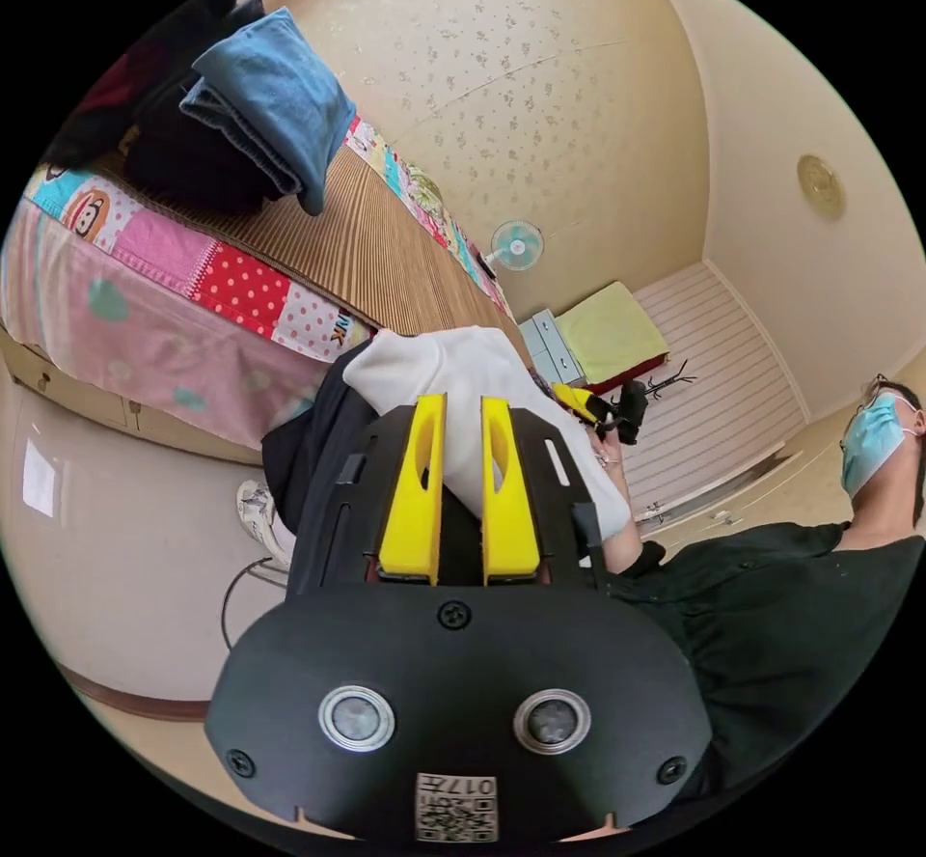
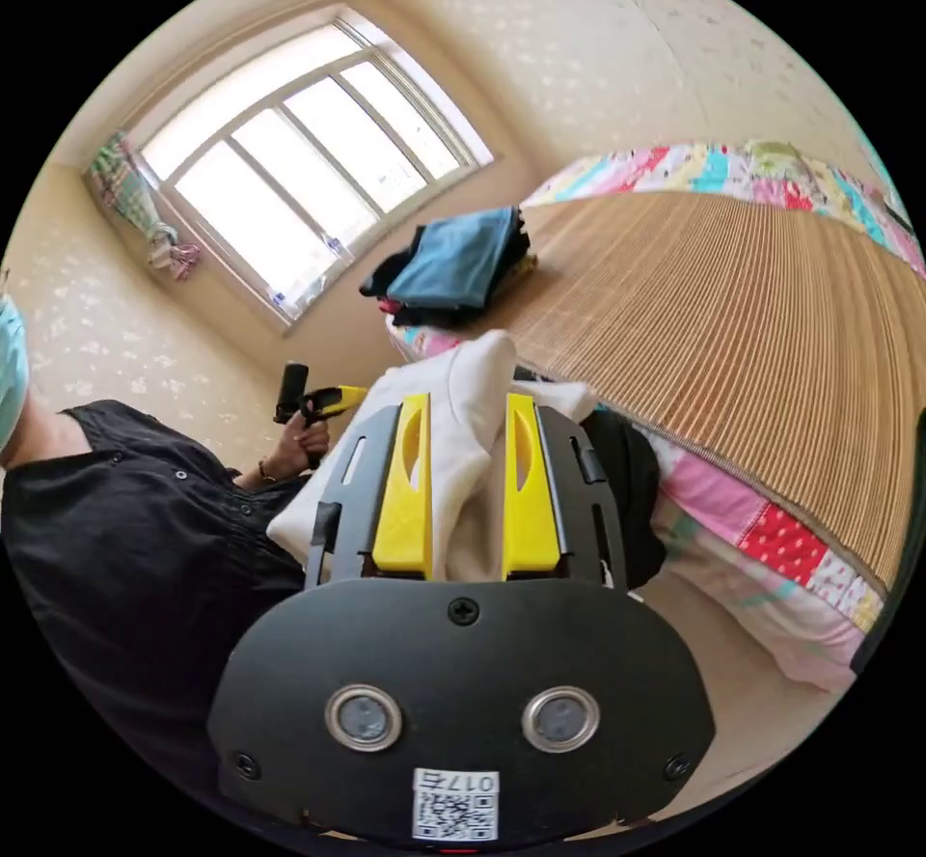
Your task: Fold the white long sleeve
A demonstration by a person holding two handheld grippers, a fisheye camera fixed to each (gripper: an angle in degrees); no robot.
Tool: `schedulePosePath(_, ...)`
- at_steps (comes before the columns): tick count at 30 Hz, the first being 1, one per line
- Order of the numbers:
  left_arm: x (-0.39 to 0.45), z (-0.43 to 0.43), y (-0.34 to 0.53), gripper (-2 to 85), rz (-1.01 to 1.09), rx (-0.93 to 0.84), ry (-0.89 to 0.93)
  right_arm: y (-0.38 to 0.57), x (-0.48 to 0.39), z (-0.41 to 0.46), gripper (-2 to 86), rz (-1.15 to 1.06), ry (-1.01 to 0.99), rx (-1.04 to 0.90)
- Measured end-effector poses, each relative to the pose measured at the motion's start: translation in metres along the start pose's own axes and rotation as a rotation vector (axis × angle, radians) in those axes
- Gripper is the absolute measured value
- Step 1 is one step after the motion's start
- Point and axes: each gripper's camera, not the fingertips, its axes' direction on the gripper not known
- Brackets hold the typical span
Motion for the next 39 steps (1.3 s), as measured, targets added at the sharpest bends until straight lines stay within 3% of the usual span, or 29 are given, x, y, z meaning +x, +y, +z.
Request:
schedulePosePath(2,0.006,-0.003,-0.007,8.7,-0.014,-0.011,-0.004,0.016,0.022,0.053,8.4,0.037,-0.121,-0.115)
schedulePosePath(4,0.007,-0.014,-0.011,10.2,-0.045,-0.009,-0.002,0.038,0.017,0.053,7.3,0.001,-0.175,-0.016)
schedulePosePath(6,0.0,-0.025,-0.016,10.4,-0.097,-0.017,0.073,0.061,0.007,0.035,6.3,-0.096,-0.366,0.098)
schedulePosePath(10,-0.024,-0.061,-0.024,10.2,-0.193,0.013,0.336,0.101,-0.015,0.005,5.2,-0.293,-0.703,0.171)
schedulePosePath(12,-0.029,-0.071,-0.029,10.9,-0.235,-0.023,0.416,0.111,-0.03,0.009,5.2,-0.354,-0.726,0.081)
schedulePosePath(16,-0.034,-0.082,-0.036,18.6,-0.34,-0.161,0.561,0.13,-0.074,0.04,5.1,-0.539,-0.523,-0.231)
schedulePosePath(18,-0.031,-0.09,-0.036,20.6,-0.349,-0.228,0.517,0.132,-0.081,0.05,5.0,-0.577,-0.51,-0.265)
schedulePosePath(22,-0.032,-0.121,-0.037,21.7,-0.309,-0.38,0.405,0.124,-0.055,0.073,4.6,-0.504,-0.71,-0.24)
schedulePosePath(27,-0.057,-0.148,-0.012,11.2,-0.292,-0.52,0.278,0.129,-0.04,0.085,4.3,-0.53,-0.749,-0.167)
schedulePosePath(29,-0.071,-0.158,0.0,6.0,-0.275,-0.445,0.438,0.133,-0.038,0.088,4.2,-0.533,-0.741,-0.139)
schedulePosePath(33,-0.071,-0.181,-0.008,4.4,-0.143,-0.207,0.719,0.132,-0.045,0.088,4.4,-0.551,-0.72,-0.05)
schedulePosePath(39,0.032,-0.211,-0.08,3.8,0.416,-0.127,1.163,0.109,-0.098,0.099,4.4,-0.68,-0.732,0.043)
